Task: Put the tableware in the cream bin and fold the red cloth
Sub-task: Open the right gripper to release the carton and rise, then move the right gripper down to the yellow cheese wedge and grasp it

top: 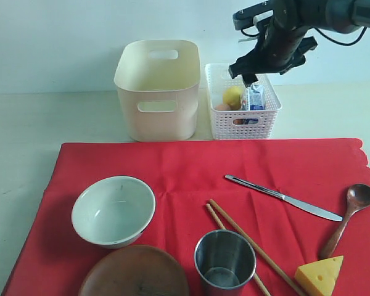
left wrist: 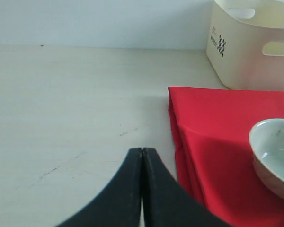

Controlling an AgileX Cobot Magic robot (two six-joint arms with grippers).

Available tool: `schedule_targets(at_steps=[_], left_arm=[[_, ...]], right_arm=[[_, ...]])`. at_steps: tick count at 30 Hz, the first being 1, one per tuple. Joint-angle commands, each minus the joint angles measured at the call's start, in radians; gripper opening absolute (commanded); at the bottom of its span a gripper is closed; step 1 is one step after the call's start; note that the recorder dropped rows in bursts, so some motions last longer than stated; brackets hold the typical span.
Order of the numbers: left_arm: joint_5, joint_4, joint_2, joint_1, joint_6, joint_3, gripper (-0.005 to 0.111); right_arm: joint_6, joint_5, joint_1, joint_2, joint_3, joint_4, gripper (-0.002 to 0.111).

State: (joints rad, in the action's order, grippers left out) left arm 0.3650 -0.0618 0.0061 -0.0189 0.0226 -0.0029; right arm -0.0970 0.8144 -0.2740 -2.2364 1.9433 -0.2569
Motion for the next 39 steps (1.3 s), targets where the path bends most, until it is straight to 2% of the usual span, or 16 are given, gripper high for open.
schedule_targets(at_steps=[1,8,11,15,23,29,39], left_arm=[[-0.013,0.001,-0.006,-0.005,-0.001,0.003,0.0],[-0.013,0.001,-0.006,-0.005,-0.001,0.003,0.0],[-0.013,0.001,-0.006,-0.005,-0.001,0.003,0.0],[-0.013,0.001,-0.006,-0.005,-0.001,0.003,0.0],[-0.013,0.001,-0.006,-0.005,-0.001,0.003,0.0],[-0.013,0.001,-0.006,-0.005,-0.001,0.003,0.0],[-0.013,0.001,-0.006,-0.005,-0.001,0.003,0.0]], right_arm=[[0.033,0.079,0.001,0.062,0.008,-0.003,0.074],[0.097,0.232,0.001,0.131,0.006,0.059,0.074],[0.103,0.245,0.001,0.181,-0.042,0.084,0.074],[0.103,0.245,0.001,0.283,-0.174,0.094,0.07],[0.156,0.213,0.001,0.543,-0.488,0.114,0.07],[0.24,0.203,-0.009,0.692,-0.621,0.187,0.07],[0.463,0.22,-0.143,0.894,-0.74,0.308,0.07]])
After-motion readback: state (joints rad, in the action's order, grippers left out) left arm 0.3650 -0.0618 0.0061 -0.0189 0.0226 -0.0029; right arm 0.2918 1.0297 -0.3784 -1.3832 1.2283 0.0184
